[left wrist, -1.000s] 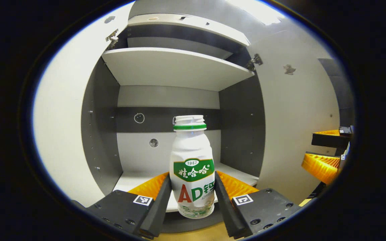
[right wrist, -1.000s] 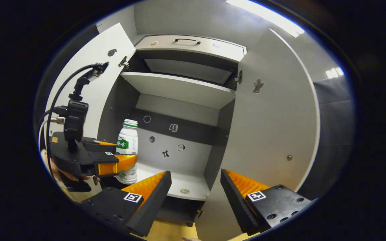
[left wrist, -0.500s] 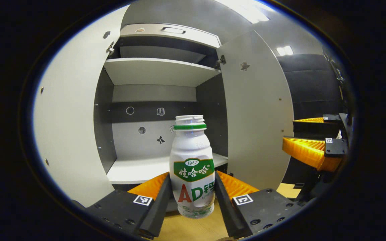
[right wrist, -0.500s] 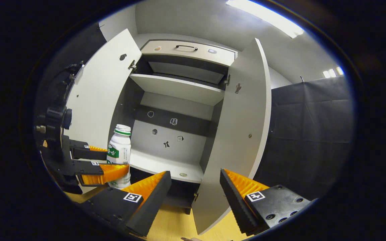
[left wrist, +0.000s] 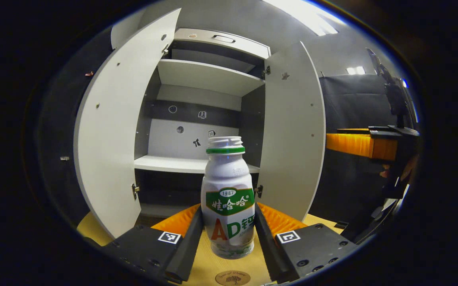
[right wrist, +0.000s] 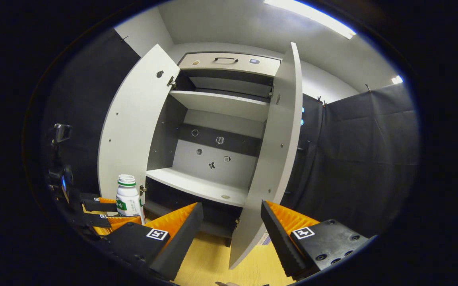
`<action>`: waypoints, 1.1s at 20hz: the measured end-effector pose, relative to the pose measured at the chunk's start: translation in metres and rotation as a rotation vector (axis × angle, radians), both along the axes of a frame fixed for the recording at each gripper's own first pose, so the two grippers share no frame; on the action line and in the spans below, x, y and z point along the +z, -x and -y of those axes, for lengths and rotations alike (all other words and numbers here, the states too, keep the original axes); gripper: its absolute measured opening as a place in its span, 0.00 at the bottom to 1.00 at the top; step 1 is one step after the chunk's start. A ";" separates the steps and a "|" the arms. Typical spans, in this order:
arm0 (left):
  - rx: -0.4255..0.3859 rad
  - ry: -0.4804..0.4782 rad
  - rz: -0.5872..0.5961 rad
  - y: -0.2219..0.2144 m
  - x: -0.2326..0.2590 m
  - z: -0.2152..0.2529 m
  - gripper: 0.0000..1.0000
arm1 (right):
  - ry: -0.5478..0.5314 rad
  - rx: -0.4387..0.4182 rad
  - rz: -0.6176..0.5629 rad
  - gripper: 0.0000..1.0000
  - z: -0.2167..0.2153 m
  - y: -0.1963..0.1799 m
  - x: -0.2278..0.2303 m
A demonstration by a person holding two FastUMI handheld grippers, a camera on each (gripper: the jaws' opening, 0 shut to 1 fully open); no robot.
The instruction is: Grasp the bottle in the cabinet with the left hand and place it on the coaster, then close the right door with the right hand and the left door with the left hand.
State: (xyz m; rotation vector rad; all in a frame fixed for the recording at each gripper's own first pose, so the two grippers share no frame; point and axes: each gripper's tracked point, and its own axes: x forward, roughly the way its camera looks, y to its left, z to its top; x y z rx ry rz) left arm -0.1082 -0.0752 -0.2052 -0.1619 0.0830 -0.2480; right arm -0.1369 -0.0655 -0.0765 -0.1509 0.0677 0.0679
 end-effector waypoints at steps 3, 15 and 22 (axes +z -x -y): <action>0.009 0.048 -0.012 0.017 -0.050 0.012 0.72 | 0.009 -0.009 0.018 0.97 0.015 0.015 -0.015; 0.005 -0.016 -0.090 0.027 -0.189 0.034 0.73 | 0.010 0.030 -0.036 0.97 -0.013 0.006 -0.097; 0.009 -0.057 -0.052 0.015 -0.198 0.039 0.74 | 0.004 0.049 -0.087 0.97 -0.012 -0.003 -0.116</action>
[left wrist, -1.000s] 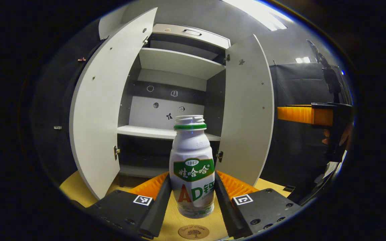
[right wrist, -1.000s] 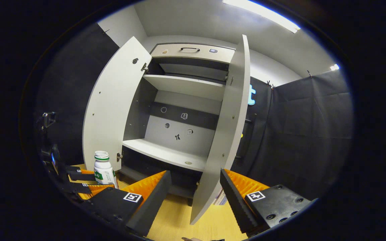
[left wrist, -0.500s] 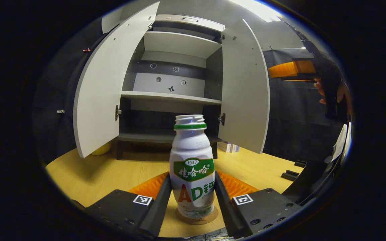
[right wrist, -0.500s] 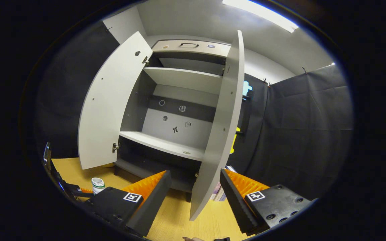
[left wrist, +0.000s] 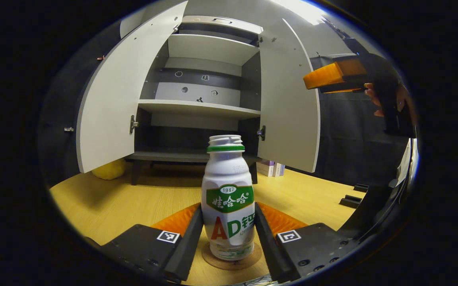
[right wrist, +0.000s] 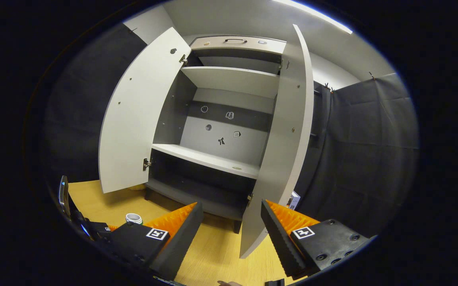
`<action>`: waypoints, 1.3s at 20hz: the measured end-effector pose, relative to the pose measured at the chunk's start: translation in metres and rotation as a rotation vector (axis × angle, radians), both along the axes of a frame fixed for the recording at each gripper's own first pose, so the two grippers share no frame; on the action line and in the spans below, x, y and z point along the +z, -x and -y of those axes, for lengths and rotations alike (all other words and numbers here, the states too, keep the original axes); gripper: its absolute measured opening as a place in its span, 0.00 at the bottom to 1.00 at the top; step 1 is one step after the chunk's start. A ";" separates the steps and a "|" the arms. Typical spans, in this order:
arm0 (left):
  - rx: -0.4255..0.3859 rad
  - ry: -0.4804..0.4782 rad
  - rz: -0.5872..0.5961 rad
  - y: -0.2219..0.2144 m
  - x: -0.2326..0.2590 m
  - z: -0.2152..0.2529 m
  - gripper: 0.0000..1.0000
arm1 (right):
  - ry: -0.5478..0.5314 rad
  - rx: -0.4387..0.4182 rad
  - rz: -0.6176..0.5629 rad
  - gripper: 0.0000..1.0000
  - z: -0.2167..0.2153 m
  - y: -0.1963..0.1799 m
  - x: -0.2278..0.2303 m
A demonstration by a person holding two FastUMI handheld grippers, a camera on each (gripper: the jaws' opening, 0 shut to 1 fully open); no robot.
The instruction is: Grasp the bottle in the cabinet with the left hand and place it on the coaster, then close the right door with the right hand and the left door with the left hand.
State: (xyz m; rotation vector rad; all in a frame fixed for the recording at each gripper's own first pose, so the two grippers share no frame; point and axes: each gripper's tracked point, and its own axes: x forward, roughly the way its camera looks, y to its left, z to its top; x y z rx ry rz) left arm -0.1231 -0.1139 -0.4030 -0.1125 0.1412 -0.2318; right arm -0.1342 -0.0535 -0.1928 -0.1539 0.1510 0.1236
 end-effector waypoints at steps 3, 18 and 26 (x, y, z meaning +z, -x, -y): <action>-0.009 0.003 -0.022 -0.001 -0.008 0.002 0.77 | -0.006 0.013 -0.009 0.97 -0.002 -0.006 -0.002; -0.011 -0.088 0.022 -0.003 0.076 -0.004 0.90 | -0.056 -0.014 0.025 0.97 0.019 -0.009 0.046; -0.111 -0.077 0.103 -0.012 0.211 0.007 0.90 | -0.096 -0.180 0.066 0.97 0.096 -0.007 0.107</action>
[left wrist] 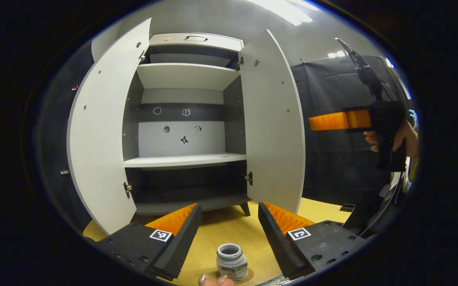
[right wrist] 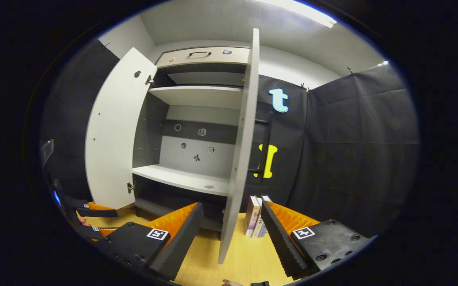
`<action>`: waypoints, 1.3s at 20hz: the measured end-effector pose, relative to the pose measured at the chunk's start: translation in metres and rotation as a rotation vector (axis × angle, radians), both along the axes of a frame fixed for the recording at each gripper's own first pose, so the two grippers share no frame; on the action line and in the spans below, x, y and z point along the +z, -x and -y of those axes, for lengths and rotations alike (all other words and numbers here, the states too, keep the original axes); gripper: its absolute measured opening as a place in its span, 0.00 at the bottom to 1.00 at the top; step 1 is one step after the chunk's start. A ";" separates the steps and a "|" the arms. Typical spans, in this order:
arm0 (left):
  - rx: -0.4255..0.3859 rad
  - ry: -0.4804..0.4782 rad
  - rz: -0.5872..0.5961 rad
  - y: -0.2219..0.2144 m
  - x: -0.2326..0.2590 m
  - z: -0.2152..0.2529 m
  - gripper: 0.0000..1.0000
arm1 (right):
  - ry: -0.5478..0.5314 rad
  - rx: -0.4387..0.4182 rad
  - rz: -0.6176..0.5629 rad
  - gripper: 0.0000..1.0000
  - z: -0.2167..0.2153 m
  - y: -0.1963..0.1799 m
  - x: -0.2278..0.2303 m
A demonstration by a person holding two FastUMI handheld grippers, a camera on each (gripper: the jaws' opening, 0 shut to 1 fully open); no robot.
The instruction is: Grasp the bottle in the cabinet with the left hand and place it on the coaster, then close the right door with the right hand and the left door with the left hand.
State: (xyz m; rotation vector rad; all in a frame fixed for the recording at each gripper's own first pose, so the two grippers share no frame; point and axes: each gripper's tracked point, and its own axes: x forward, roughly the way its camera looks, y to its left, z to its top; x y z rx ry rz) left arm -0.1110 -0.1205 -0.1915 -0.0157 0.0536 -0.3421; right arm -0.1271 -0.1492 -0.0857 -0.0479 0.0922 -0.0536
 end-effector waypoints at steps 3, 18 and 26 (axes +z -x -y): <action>-0.010 0.002 0.017 -0.002 0.042 -0.003 0.90 | -0.028 -0.145 0.042 0.97 0.047 -0.021 0.017; 0.387 0.061 -0.015 0.056 0.113 -0.190 0.92 | -0.102 -0.114 0.062 0.93 0.025 -0.058 0.022; 0.518 0.074 -0.041 0.061 0.104 -0.270 0.92 | -0.159 0.009 0.053 0.95 -0.068 -0.083 0.018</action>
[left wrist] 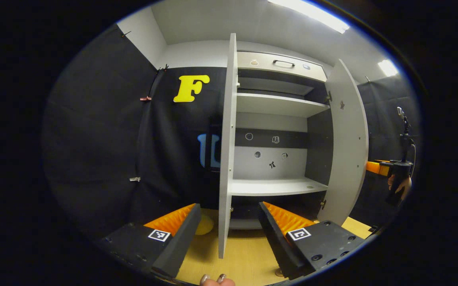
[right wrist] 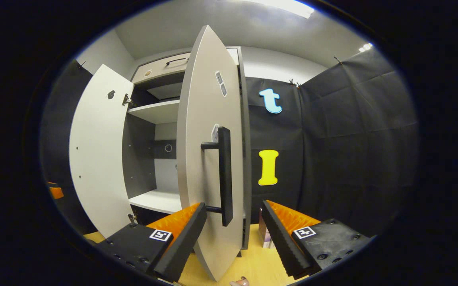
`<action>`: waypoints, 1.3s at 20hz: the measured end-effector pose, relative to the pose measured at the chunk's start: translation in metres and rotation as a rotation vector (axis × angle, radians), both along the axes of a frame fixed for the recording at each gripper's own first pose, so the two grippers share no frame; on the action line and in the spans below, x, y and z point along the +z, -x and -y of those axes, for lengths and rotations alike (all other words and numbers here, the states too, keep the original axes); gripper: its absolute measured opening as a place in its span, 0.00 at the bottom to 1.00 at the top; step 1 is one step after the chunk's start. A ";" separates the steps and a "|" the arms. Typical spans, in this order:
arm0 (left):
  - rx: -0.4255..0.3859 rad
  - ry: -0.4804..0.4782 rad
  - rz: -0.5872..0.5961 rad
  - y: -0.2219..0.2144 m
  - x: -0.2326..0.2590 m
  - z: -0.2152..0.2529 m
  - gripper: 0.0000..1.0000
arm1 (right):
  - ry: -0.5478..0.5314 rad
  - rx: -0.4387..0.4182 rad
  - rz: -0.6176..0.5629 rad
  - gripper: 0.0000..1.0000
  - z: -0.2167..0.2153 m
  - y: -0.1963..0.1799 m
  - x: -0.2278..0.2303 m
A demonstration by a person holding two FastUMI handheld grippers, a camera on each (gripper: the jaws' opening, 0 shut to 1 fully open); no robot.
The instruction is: Grasp the bottle in the cabinet with the left hand and place it on the coaster, then close the right door with the right hand and the left door with the left hand.
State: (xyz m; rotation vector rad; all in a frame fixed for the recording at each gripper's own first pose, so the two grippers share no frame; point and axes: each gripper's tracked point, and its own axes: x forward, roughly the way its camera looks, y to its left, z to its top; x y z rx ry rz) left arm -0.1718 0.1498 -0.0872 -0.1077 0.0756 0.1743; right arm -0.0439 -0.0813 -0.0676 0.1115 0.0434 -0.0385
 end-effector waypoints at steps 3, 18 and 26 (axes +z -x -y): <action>0.039 -0.012 -0.004 0.004 -0.005 -0.025 0.92 | -0.009 0.044 0.001 0.95 -0.035 -0.021 -0.002; -0.035 0.017 0.054 -0.055 0.003 -0.088 0.94 | 0.155 -0.039 0.033 0.93 -0.123 -0.129 -0.010; -0.166 -0.034 0.060 -0.092 0.005 -0.078 0.94 | 0.163 -0.044 -0.042 0.96 -0.114 -0.059 -0.025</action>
